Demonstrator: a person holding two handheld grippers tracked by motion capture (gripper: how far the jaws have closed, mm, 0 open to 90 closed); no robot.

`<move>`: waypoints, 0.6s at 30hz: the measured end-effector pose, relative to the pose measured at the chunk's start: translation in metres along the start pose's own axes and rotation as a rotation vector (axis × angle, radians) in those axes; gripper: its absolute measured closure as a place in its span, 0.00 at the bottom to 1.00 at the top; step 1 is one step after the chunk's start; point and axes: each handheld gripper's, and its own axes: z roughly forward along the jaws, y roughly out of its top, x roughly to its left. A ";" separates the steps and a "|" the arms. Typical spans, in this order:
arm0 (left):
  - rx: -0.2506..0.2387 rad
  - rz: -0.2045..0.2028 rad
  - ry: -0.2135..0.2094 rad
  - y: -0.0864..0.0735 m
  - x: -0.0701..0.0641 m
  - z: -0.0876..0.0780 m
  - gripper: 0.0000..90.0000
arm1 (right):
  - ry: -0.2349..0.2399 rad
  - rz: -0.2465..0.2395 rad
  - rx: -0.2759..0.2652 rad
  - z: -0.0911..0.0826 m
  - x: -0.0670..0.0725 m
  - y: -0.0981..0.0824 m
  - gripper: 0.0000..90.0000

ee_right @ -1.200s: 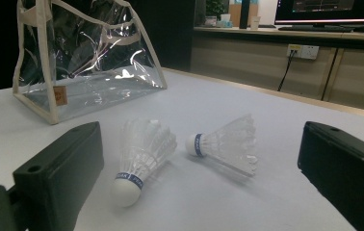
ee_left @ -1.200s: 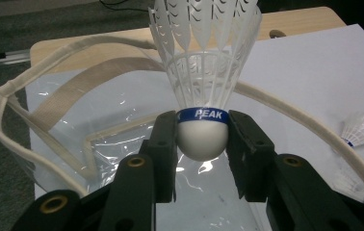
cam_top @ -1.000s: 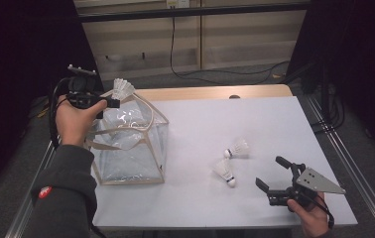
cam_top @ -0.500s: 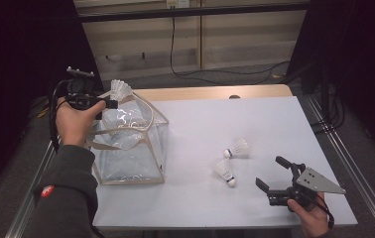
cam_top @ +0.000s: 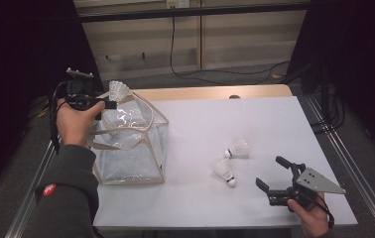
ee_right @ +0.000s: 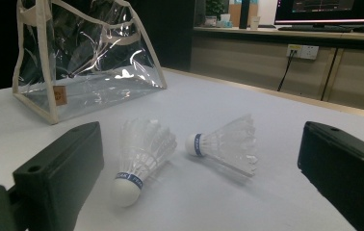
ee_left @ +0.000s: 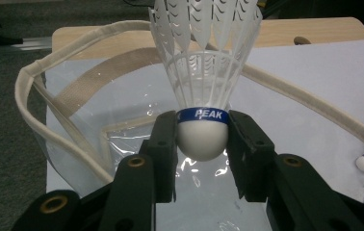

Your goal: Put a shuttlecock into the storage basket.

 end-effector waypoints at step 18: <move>-0.010 -0.002 -0.002 -0.002 0.000 0.006 0.66 | 0.004 0.002 0.001 0.000 0.001 0.000 0.02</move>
